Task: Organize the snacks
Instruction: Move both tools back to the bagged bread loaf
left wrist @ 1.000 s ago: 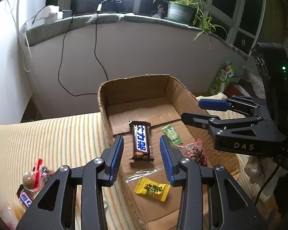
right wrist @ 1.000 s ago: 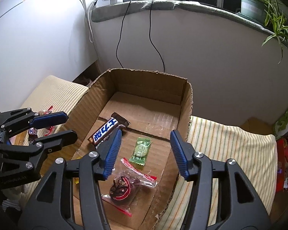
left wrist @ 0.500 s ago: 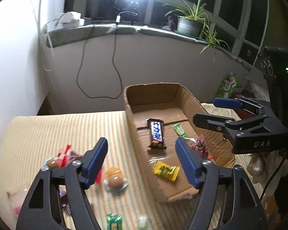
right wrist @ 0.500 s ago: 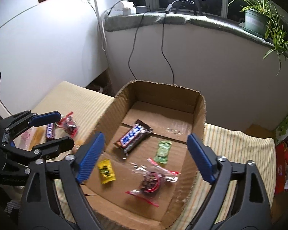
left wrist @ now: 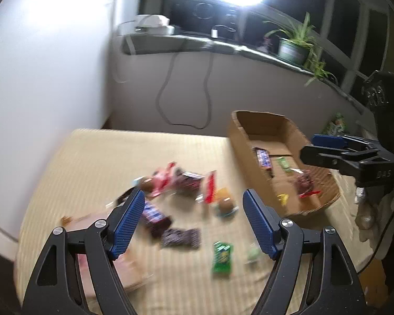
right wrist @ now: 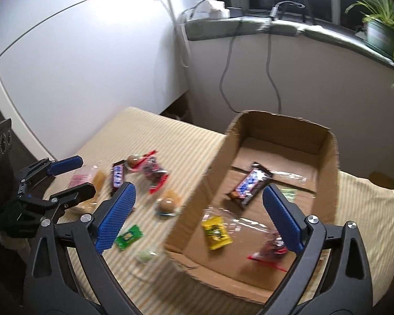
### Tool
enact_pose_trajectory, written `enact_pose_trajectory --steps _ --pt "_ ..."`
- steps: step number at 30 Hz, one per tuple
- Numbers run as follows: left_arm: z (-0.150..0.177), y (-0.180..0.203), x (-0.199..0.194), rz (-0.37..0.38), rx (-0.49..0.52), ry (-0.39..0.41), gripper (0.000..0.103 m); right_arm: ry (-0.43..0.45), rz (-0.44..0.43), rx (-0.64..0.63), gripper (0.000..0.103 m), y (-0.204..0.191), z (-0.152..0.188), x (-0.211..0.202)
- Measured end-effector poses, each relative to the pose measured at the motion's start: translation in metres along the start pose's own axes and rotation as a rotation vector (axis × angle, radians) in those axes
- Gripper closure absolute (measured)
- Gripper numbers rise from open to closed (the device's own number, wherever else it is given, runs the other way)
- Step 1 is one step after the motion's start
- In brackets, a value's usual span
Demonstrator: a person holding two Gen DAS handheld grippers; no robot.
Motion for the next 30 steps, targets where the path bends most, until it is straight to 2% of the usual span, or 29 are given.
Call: enact_pose_trajectory --steps 7,15,20,26,30 --pt "0.031 -0.045 -0.017 -0.052 -0.083 -0.009 0.026 -0.017 -0.054 -0.067 0.004 -0.045 -0.003 0.011" --pt "0.066 -0.09 -0.023 -0.069 -0.198 -0.035 0.026 -0.057 -0.119 -0.16 0.004 -0.104 -0.001 0.037" --pt "0.079 -0.104 -0.018 -0.038 -0.24 -0.054 0.026 -0.095 -0.166 -0.201 0.004 -0.139 -0.001 0.057" --pt "0.085 -0.105 -0.006 0.018 -0.254 -0.084 0.026 -0.163 -0.255 -0.197 0.004 -0.166 -0.003 0.082" --pt "0.089 -0.107 0.0 0.047 -0.259 -0.102 0.026 -0.202 -0.275 -0.197 0.004 -0.179 -0.004 0.096"
Point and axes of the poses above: each gripper's, at about its wrist camera, not at the fingertips, and x roughly the way its jaws point, y to its right, z to its underside, the point moved 4 cm from there along x, roughly the way its jaws point, and after that the axes turned 13 degrees about -y, right-handed, at the moved point
